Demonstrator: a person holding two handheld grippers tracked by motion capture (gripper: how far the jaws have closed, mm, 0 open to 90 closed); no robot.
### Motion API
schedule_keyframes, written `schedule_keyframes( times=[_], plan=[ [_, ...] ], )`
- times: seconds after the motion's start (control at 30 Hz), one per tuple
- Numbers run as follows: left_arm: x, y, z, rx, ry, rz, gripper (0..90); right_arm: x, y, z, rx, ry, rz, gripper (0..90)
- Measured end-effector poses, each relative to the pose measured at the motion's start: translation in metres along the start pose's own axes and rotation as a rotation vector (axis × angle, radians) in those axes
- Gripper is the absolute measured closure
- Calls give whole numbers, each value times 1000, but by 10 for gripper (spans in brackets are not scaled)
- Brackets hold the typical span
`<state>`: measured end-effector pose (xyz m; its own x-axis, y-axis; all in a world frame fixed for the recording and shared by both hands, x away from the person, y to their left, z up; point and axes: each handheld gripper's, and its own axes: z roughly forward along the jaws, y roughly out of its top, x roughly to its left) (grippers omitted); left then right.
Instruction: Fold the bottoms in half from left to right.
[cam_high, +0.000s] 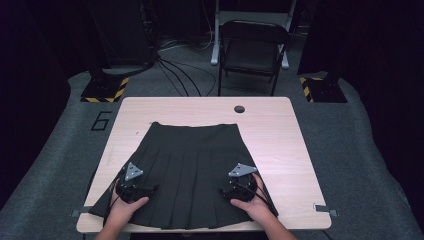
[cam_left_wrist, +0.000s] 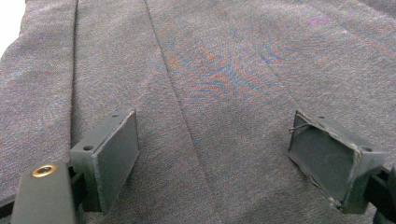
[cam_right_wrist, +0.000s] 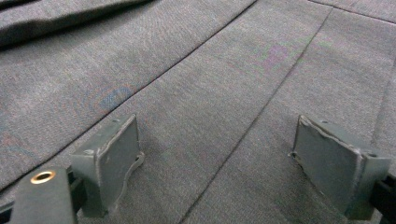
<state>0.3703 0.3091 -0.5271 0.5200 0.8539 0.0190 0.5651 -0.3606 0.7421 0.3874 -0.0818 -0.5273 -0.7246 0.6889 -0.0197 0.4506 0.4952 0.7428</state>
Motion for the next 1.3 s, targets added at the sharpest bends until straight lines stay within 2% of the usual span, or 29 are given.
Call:
schedule_keyframes(
  times=[0.7, 1.03, 1.1, 1.3],
  plan=[
    [0, 0, 0, -10, 5, -2, 159, 0, 0, 0, 1, 1, 1, 138],
    [1, 0, 0, -6, -6, -9, 167, 0, 0, 0, 1, 2, 0, 138],
    [1, 0, 0, -17, 2, -17, 175, 0, 0, 0, 1, 2, 0, 138],
    [2, 1, -3, -16, -10, -28, 233, 0, 0, 0, 1, 2, 0, 138]
  ],
)
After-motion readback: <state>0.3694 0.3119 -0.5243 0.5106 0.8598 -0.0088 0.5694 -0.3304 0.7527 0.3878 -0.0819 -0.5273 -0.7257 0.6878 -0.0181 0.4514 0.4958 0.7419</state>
